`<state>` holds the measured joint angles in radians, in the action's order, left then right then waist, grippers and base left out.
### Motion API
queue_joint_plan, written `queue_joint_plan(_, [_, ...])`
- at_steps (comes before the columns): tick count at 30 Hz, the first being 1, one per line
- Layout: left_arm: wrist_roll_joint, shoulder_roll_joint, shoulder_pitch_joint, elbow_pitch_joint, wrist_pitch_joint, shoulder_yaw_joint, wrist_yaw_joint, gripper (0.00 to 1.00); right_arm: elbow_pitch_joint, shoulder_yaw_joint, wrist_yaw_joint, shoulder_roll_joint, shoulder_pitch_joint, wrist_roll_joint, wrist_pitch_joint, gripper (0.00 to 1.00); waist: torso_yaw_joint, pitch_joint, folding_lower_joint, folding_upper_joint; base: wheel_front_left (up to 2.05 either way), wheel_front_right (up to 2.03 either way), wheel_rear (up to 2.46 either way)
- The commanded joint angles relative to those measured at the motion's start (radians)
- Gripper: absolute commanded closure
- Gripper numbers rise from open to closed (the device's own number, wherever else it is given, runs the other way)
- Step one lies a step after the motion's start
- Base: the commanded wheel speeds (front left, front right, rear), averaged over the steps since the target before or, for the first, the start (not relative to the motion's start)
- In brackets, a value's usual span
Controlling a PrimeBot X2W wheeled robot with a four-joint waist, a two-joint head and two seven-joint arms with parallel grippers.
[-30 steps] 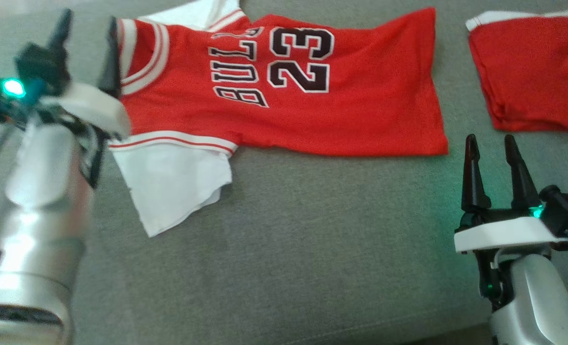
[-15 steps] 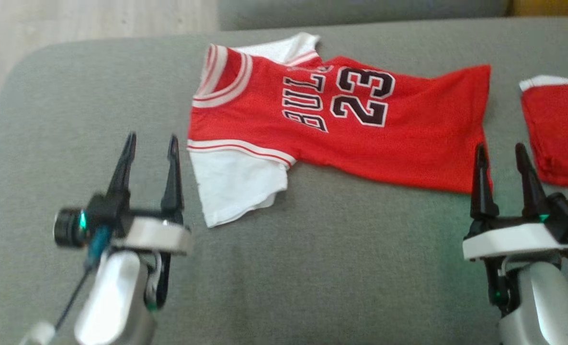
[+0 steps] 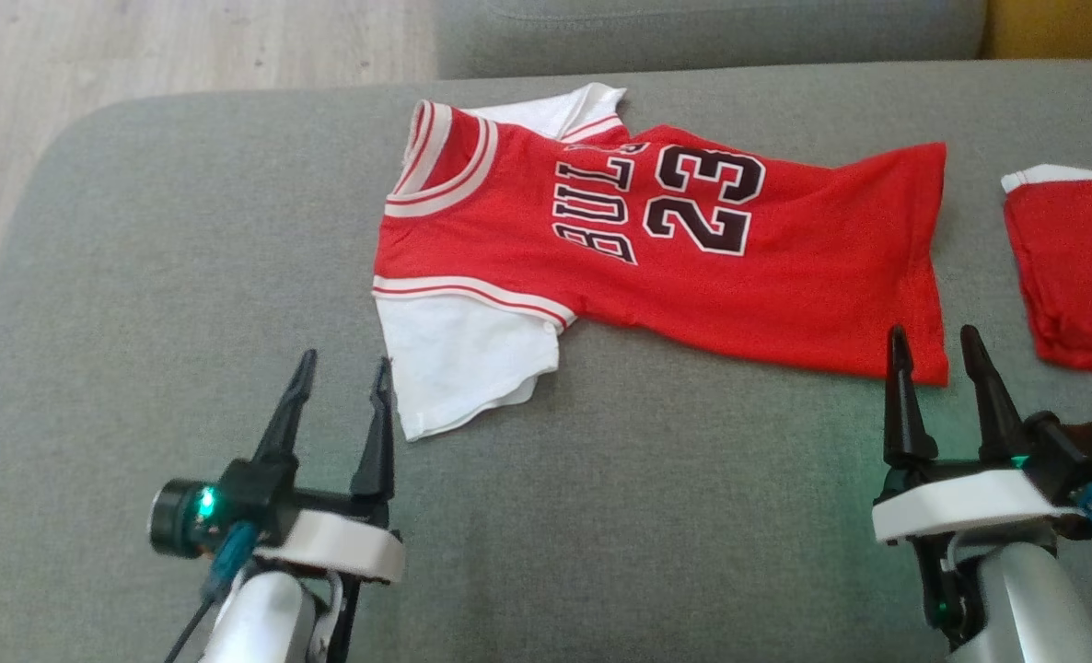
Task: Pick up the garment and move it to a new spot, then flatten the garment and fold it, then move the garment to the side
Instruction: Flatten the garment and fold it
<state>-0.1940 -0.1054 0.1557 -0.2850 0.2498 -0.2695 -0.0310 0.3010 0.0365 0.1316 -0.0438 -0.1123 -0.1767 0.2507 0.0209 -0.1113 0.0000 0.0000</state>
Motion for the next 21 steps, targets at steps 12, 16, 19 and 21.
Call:
queue_joint_plan(12, [-0.032, -0.002, 0.151, -0.272, -0.226, 0.000, 0.011, 0.00, -0.036, -0.040, -0.001, -0.006, -0.047, -0.017, 0.011, 0.00, -0.079, -0.073, 0.0000, 0.0000, 0.00, 0.00, 0.00])
queue_joint_plan(16, [-0.054, 0.008, 0.154, -0.321, -0.260, -0.008, 0.025, 0.00, -0.031, -0.042, -0.001, -0.006, -0.045, -0.015, 0.011, 0.00, -0.090, -0.070, 0.0000, 0.0000, 0.00, 0.00, 0.00])
queue_joint_plan(19, [-0.057, 0.008, 0.157, -0.342, -0.262, -0.009, 0.020, 0.00, -0.030, -0.042, -0.001, -0.006, -0.045, -0.014, 0.011, 0.00, -0.095, -0.066, 0.0000, 0.0000, 0.00, 0.00, 0.00])
queue_joint_plan(21, [-0.059, 0.009, 0.159, -0.348, -0.262, -0.009, 0.018, 0.00, -0.031, -0.040, -0.001, -0.006, -0.047, -0.013, 0.011, 0.00, -0.096, -0.066, 0.0000, 0.0000, 0.00, 0.00, 0.00])
